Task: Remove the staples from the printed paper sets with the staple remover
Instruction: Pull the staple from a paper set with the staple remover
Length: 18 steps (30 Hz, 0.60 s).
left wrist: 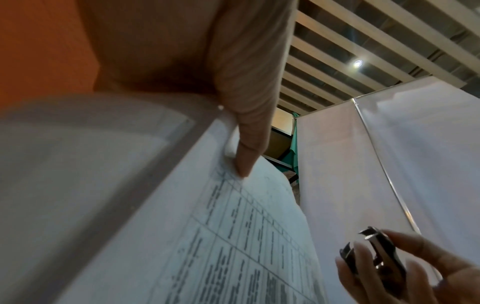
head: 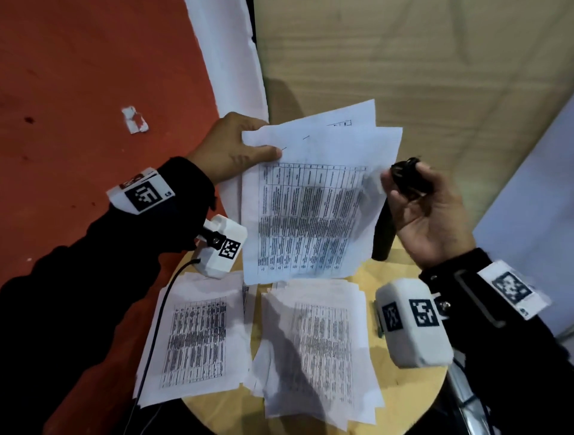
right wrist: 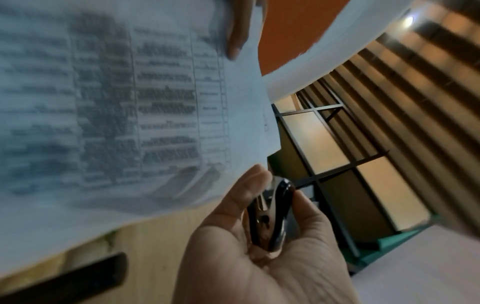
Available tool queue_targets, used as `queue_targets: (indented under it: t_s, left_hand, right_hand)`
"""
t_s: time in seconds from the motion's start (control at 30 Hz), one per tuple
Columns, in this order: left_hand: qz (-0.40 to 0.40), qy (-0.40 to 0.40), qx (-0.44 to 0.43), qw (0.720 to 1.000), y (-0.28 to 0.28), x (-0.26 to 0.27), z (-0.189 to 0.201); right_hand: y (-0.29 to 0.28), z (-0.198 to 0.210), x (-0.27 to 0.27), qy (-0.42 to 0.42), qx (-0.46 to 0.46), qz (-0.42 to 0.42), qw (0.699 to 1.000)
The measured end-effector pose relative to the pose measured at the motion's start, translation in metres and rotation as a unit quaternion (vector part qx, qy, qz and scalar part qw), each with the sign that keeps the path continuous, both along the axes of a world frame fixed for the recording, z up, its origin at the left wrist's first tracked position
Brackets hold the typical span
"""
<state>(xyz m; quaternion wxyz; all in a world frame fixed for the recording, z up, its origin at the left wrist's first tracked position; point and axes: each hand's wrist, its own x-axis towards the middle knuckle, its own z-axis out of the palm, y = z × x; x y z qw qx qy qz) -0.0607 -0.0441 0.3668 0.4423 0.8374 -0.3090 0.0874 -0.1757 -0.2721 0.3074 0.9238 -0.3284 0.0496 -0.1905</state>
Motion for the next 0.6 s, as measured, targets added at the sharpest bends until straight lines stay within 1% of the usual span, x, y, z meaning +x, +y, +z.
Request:
queue_targets:
  t_s: [0.1, 0.17, 0.2, 0.23, 0.27, 0.3, 0.33, 0.37, 0.4, 0.43, 0.47, 0.5, 0.53, 0.6]
  left_hand:
    - [-0.003, 0.011, 0.015, 1.000, 0.003, -0.003, -0.001]
    - [0.000, 0.022, 0.022, 1.000, 0.004, -0.005, -0.001]
    - [0.001, 0.027, 0.021, 0.999, 0.005, -0.006, -0.001]
    - [-0.002, 0.031, 0.020, 0.999, 0.005, -0.008, -0.001]
    - [-0.006, 0.031, 0.019, 0.999, 0.005, -0.009, 0.000]
    - [-0.010, 0.031, 0.020, 0.999, 0.004, -0.012, 0.002]
    - [-0.016, 0.033, 0.018, 0.999, 0.003, -0.014, 0.003]
    - [-0.022, 0.036, 0.014, 0.999, 0.002, -0.018, 0.004]
    - [-0.026, 0.036, 0.011, 0.999, 0.001, -0.021, 0.005]
    - [-0.028, 0.035, 0.011, 0.999, 0.000, -0.024, 0.007]
    - [-0.028, 0.034, 0.008, 0.999, -0.001, -0.027, 0.008]
    - [-0.029, 0.033, 0.004, 0.999, -0.002, -0.031, 0.011]
    - [-0.035, 0.030, 0.002, 0.999, -0.002, -0.034, 0.012]
    - [-0.051, 0.024, 0.010, 0.998, -0.003, -0.040, 0.016]
  right_hand:
    - [0.014, -0.014, 0.000, -0.005, 0.039, 0.108, 0.993]
    - [0.022, -0.015, -0.001, 0.004, 0.050, 0.130, 0.990]
    - [0.027, -0.011, -0.001, 0.005, 0.027, 0.130, 0.991]
    - [0.032, -0.006, -0.001, -0.001, -0.013, 0.120, 0.993]
    - [0.037, -0.001, -0.001, -0.012, -0.071, 0.092, 0.993]
    - [0.042, 0.005, -0.001, -0.029, -0.147, 0.050, 0.987]
    - [0.048, 0.011, -0.002, -0.048, -0.246, 0.003, 0.968]
    - [0.054, 0.017, -0.003, -0.070, -0.364, -0.053, 0.927]
    - [0.058, 0.023, -0.005, -0.096, -0.486, -0.112, 0.861]
    - [0.058, 0.025, -0.004, -0.120, -0.590, -0.163, 0.781]
    - [0.056, 0.026, -0.002, -0.139, -0.662, -0.204, 0.708]
    - [0.054, 0.028, 0.001, -0.156, -0.703, -0.231, 0.655]
    - [0.053, 0.029, 0.003, -0.172, -0.724, -0.244, 0.622]
    - [0.051, 0.033, 0.007, -0.202, -0.742, -0.257, 0.585]
